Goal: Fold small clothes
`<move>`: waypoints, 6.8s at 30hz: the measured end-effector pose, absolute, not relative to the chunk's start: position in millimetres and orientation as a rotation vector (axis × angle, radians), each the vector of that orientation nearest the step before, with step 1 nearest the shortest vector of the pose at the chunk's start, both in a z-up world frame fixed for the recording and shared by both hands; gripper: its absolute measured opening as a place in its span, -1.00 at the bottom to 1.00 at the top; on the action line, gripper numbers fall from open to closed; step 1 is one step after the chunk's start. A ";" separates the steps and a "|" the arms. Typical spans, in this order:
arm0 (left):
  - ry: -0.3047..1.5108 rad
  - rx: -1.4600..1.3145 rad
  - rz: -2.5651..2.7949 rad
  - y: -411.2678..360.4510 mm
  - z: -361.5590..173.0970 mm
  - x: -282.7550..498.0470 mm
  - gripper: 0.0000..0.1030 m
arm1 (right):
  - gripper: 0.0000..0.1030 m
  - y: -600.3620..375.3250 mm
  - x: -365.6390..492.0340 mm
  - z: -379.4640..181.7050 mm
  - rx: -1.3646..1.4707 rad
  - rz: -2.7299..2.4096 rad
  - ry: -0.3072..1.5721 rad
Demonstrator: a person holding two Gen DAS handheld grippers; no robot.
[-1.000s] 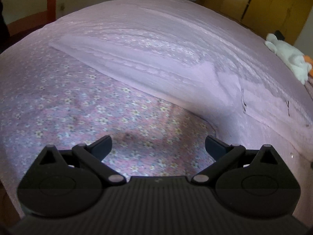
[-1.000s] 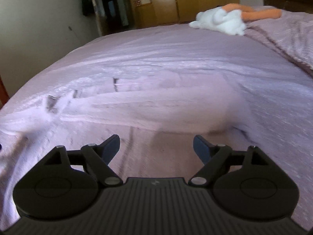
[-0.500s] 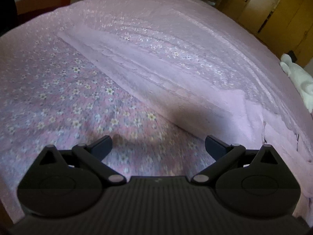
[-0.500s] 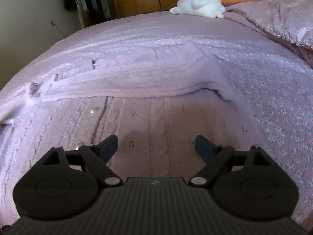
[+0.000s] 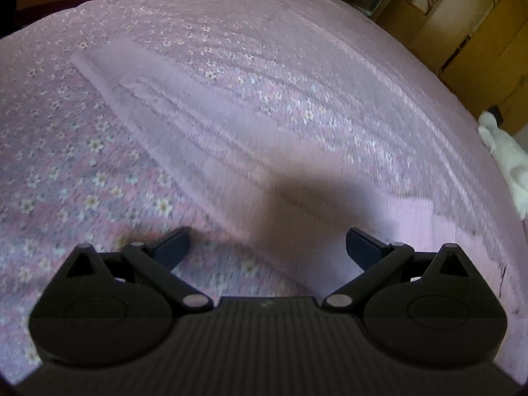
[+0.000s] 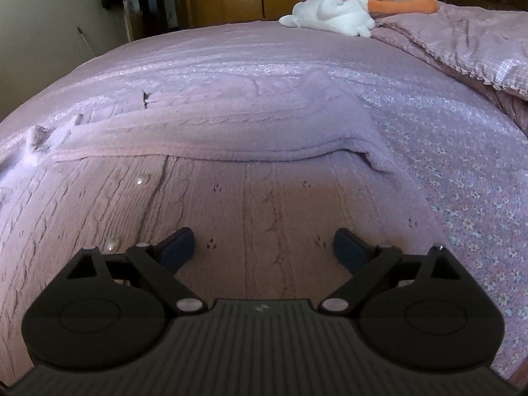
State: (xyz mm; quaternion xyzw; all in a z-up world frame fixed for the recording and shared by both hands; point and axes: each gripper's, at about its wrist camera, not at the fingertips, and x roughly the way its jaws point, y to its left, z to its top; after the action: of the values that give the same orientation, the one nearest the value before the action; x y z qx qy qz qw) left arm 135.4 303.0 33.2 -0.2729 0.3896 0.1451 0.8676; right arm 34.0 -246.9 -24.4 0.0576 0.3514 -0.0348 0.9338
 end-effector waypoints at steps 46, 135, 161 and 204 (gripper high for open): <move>0.473 -0.466 -0.075 164.5 124.9 124.3 -0.73 | 0.87 -293.0 -19.5 -4.3 0.329 -0.061 0.593; 0.815 -0.192 0.038 135.8 25.6 81.0 0.13 | 0.39 -100.5 131.6 66.3 -0.033 0.464 0.673; 0.825 -0.153 0.057 138.2 18.7 69.3 0.18 | -0.85 -152.1 145.8 95.7 0.041 0.324 0.535; 0.792 -0.098 0.065 119.5 69.6 -20.0 0.25 | 0.61 -254.3 -34.9 84.8 0.065 0.240 0.590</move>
State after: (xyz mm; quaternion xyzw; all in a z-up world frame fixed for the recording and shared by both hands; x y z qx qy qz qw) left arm -20.0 119.5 69.6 -0.0478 0.3855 0.0315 0.9209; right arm -34.9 -254.3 84.8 0.0321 0.2898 0.1177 0.9493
